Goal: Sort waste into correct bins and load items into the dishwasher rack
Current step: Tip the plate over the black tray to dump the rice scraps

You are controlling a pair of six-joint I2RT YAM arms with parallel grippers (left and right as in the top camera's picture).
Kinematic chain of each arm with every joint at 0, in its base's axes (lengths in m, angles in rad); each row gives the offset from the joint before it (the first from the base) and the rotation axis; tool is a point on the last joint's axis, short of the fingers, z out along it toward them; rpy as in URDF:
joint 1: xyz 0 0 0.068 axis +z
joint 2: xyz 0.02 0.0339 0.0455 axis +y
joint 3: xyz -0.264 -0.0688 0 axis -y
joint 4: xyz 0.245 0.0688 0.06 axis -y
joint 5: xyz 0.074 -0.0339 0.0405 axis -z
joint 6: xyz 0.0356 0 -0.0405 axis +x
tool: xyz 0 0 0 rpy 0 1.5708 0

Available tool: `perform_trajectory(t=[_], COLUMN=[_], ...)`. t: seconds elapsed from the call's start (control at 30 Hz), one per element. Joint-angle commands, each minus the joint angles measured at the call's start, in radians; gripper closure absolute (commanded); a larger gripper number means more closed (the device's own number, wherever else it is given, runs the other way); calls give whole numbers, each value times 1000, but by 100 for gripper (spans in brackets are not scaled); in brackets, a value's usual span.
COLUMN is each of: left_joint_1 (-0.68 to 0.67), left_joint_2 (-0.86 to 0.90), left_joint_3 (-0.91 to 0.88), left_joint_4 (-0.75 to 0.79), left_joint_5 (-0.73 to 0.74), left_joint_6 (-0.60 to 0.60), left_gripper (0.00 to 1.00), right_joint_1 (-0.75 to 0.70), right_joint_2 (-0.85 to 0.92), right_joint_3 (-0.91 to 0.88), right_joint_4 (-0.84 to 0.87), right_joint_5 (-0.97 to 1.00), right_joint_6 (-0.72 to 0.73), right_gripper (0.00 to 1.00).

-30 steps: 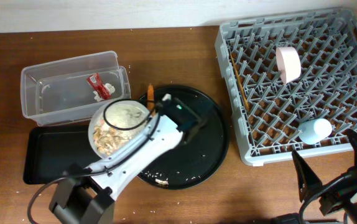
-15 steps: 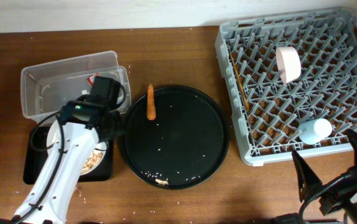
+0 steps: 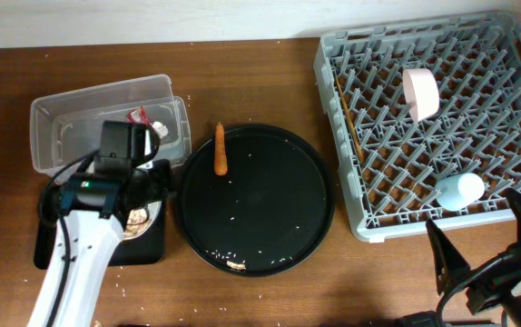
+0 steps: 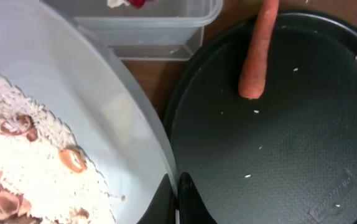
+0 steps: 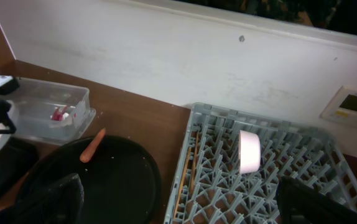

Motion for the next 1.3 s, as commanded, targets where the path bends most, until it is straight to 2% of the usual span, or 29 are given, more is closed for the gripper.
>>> perform_trajectory(t=[0.0, 0.3, 0.5, 0.8, 1.03, 1.2, 1.27], left_joint_1=[90, 350, 508, 655, 806, 880, 972], left_joint_2=[-111, -309, -378, -525, -527, -527, -527], left_joint_3=[-97, -269, -315, -315, -315, -315, -315], left_joint_4=[40, 148, 147, 13, 8, -13, -82], left_joint_5=[74, 407, 647, 867, 1121, 1195, 1297], left_joint_6=[52, 176, 272, 347, 397, 401, 486], left_gripper=[100, 100, 100, 100, 100, 100, 100], right_joint_1=[5, 5, 5, 5, 5, 5, 5], right_joint_2=[4, 4, 4, 5, 4, 4, 4], right_joint_3=[0, 0, 0, 0, 0, 0, 0], right_joint_4=[2, 3, 2, 2, 2, 2, 2], right_joint_5=[10, 10, 10, 10, 10, 10, 10], right_joint_6=[-7, -7, -7, -7, -7, -7, -7], right_gripper=[2, 2, 2, 2, 2, 2, 2])
